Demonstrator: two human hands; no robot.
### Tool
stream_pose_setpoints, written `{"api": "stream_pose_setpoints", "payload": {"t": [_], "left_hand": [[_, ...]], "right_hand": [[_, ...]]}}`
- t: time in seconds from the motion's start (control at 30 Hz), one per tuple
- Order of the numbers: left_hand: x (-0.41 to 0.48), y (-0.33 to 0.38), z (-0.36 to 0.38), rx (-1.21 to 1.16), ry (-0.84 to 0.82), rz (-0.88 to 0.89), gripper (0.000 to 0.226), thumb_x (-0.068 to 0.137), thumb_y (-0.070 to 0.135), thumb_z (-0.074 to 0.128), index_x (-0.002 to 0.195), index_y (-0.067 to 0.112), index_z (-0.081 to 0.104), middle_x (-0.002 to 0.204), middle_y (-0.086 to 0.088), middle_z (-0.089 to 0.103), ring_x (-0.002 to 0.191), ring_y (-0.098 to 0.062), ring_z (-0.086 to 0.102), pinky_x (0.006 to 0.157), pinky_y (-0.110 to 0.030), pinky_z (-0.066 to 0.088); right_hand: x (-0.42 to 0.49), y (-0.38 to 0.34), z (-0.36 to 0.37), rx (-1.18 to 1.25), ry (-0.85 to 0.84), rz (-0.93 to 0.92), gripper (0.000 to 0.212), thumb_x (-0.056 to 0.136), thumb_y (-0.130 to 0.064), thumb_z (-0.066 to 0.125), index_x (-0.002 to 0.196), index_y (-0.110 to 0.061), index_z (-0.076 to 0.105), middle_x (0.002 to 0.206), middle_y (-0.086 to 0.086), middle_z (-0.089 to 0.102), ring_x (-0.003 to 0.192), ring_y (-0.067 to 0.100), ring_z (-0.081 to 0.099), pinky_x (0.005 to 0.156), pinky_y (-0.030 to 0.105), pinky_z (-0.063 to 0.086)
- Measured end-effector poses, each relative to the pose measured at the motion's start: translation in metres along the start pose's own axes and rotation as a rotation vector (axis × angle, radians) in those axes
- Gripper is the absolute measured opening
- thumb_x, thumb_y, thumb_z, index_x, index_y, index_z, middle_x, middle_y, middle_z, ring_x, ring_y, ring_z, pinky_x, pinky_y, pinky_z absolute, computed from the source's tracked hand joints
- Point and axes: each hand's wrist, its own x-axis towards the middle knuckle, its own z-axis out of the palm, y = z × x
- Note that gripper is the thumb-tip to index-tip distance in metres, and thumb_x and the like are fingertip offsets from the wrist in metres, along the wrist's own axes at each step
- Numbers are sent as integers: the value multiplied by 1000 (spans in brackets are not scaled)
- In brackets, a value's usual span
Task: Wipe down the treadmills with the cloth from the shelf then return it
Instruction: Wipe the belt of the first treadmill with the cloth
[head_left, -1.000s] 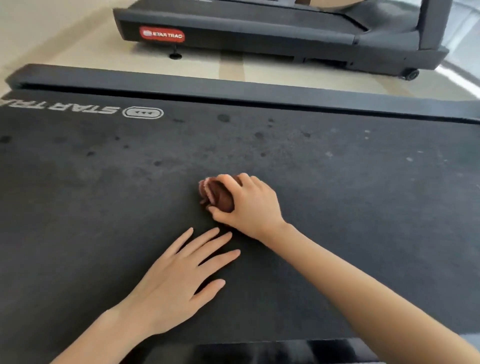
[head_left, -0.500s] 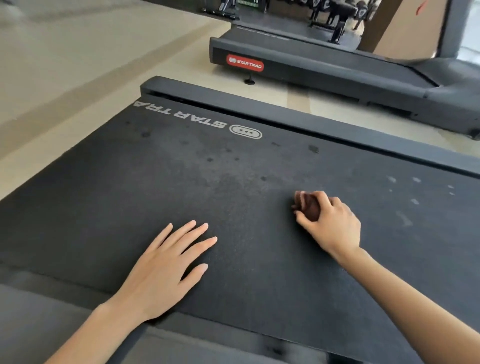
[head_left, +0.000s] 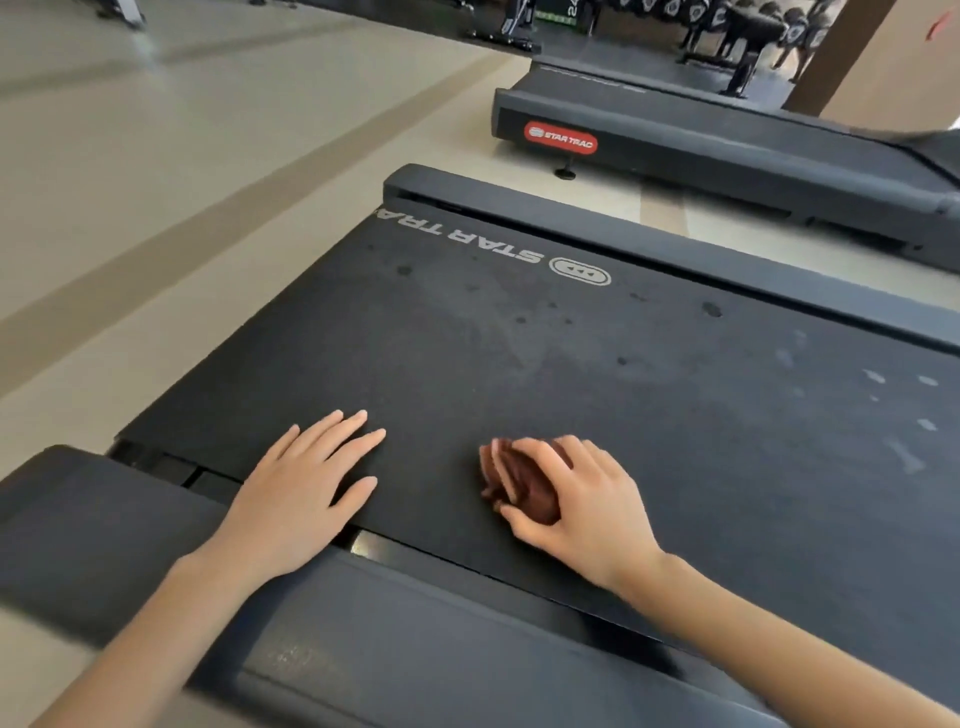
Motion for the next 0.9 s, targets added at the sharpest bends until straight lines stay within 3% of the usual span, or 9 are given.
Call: {"api": "stream_pose_setpoints", "payload": {"t": [0.1,0.23,0.47,0.63,0.77,0.9], "left_hand": [[-3,-3,0,-19,23,-29,47,100,40,33,146,32,29,155,11,19,144,-10,10,117,-34,7],[-6,-2,5,-18,62,-41,47,98,38,38,144,31,33,154,10,23,144,-9,13,115,-30,5],[-8,1,4,-7,93,-53,48,96,36,44,142,26,39,152,5,30,143,-13,20,116,-33,10],[-8,3,3,3,110,-77,45,96,37,45,140,29,42,151,8,33,142,-10,22,116,-30,10],[-10,6,2,-4,106,-104,46,98,39,39,143,32,36,154,13,24,143,-5,12,117,-26,4],[-23,7,-2,-22,85,-149,45,98,40,38,143,33,36,154,13,22,143,-4,11,117,-25,3]], "right_hand": [[-19,-6,3,-14,14,-119,56,69,-59,59,114,-26,63,97,-3,63,82,21,61,72,29,48],[34,-7,14,42,6,-141,53,69,-61,59,110,-28,64,91,-6,62,82,18,62,71,29,50],[164,-1,56,92,23,-53,50,71,-64,60,112,-35,53,97,-2,61,94,26,60,68,27,34],[221,-5,76,57,29,-7,53,76,-64,56,117,-31,50,104,4,61,100,30,58,69,31,36],[206,-17,71,-27,20,2,59,80,-64,52,121,-21,48,105,12,59,97,34,57,71,36,41],[144,-43,54,23,5,-256,57,77,-61,55,118,-22,54,96,6,61,85,28,60,65,31,45]]}}
